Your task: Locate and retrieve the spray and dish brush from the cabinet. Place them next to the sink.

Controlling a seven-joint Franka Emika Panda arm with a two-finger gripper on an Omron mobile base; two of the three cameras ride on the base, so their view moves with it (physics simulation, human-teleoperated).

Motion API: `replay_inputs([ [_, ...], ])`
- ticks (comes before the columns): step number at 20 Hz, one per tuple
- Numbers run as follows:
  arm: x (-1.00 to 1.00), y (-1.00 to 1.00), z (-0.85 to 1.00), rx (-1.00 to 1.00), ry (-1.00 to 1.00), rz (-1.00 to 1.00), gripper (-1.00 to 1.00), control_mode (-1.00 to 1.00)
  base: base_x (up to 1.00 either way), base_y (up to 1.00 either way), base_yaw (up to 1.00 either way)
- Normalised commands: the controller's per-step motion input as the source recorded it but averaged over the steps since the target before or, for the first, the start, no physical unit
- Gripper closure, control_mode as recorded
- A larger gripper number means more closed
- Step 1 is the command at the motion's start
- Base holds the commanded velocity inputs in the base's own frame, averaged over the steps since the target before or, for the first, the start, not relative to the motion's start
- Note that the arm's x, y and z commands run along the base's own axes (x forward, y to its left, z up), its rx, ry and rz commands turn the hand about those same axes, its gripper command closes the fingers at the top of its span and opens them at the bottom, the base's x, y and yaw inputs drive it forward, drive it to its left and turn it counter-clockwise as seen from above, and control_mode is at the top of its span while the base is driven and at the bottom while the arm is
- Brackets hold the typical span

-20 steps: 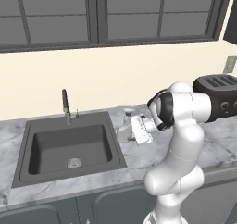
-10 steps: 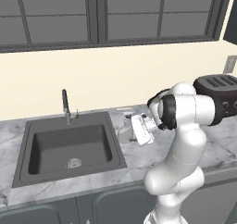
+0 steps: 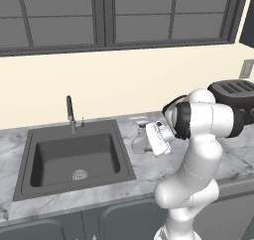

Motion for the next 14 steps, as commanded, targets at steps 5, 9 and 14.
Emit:
replay_inputs([
  [5,0.08,-0.02,-0.06,0.0,0.0,0.01,1.0,-1.0,0.0,0.0,0.0],
  [9,0.0,0.0,0.0,0.0,0.0,0.0,-1.0,-1.0,0.0,0.0,0.0],
  [14,0.0,0.0,0.0,0.0,0.0,0.0,-1.0,-1.0,0.0,0.0,0.0],
])
